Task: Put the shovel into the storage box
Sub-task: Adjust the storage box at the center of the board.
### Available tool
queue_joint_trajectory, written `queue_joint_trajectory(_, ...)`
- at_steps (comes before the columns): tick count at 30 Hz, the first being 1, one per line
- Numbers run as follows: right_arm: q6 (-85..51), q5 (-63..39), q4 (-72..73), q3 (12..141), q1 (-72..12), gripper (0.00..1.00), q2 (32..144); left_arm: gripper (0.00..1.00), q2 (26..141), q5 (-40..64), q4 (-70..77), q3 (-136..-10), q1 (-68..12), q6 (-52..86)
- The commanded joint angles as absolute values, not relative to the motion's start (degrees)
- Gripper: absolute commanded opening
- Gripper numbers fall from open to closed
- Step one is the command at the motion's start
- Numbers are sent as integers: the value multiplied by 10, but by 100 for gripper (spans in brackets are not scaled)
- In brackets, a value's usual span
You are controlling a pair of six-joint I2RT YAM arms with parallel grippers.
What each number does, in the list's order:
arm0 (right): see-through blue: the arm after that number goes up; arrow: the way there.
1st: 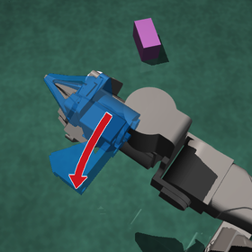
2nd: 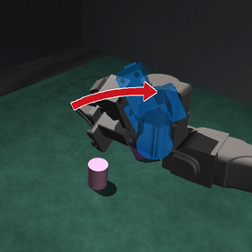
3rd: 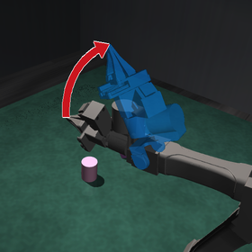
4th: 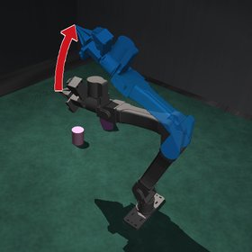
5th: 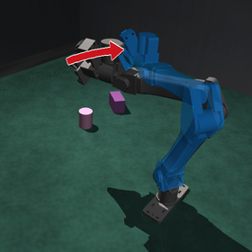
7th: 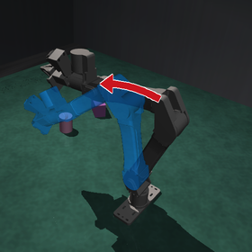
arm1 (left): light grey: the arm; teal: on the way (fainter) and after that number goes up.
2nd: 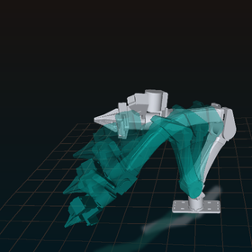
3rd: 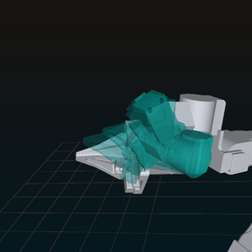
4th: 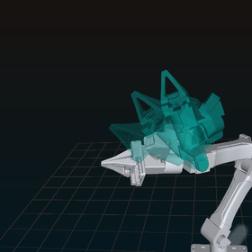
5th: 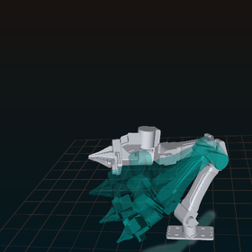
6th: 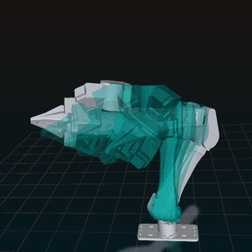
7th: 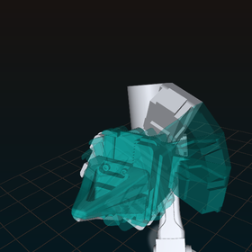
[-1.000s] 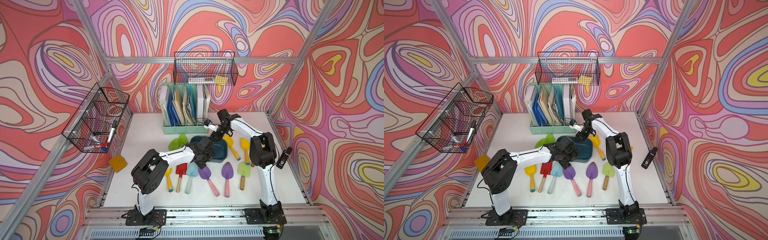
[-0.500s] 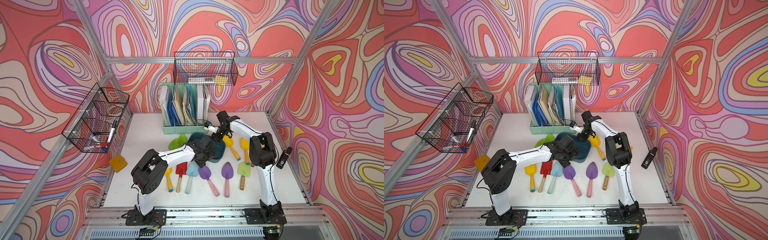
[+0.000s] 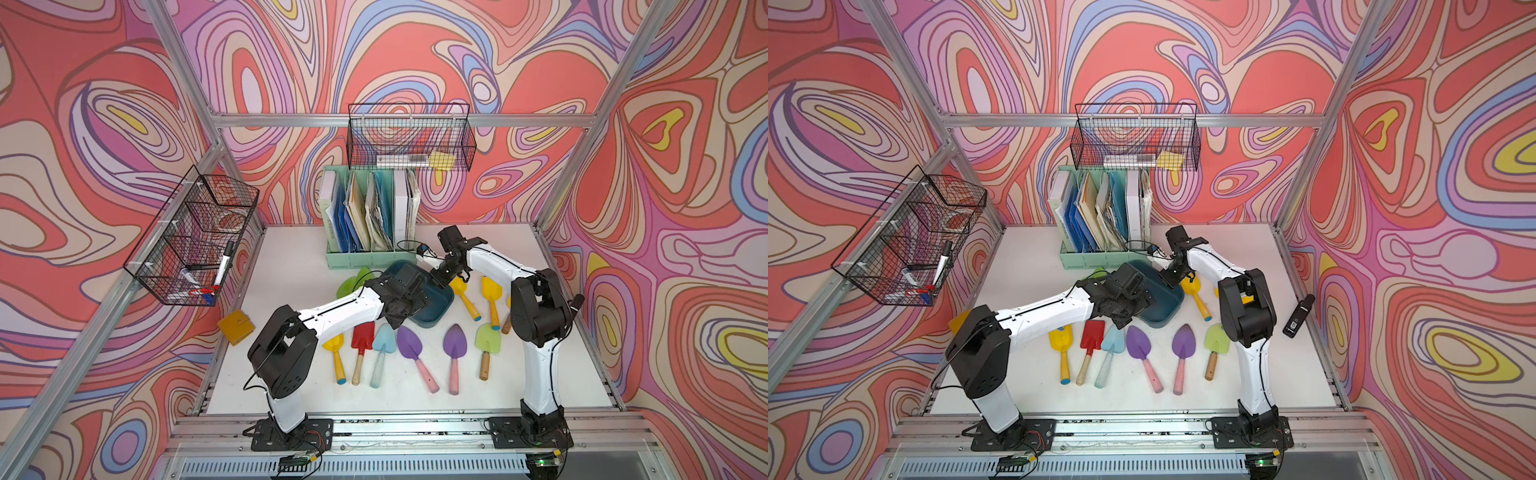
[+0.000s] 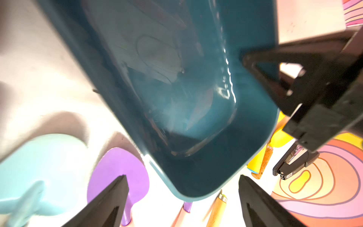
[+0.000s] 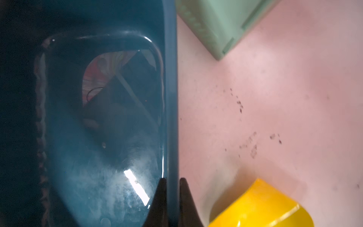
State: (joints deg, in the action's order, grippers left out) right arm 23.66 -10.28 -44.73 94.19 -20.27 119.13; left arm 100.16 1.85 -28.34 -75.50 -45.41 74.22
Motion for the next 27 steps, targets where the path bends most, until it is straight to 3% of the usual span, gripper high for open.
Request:
queue_joint_trajectory(1, 128, -26, -423, 906, -214, 0, 1142, 94, 982, -22, -344, -769, -450, 691)
queue_joint_trajectory(13, -153, 60, -336, 751, -237, 0, 1048, 94, 970, -39, -352, -769, -428, 547)
queue_joint_trajectory(27, -258, 101, -291, 673, -257, 0, 1028, 96, 947, -72, -370, -757, -424, 487)
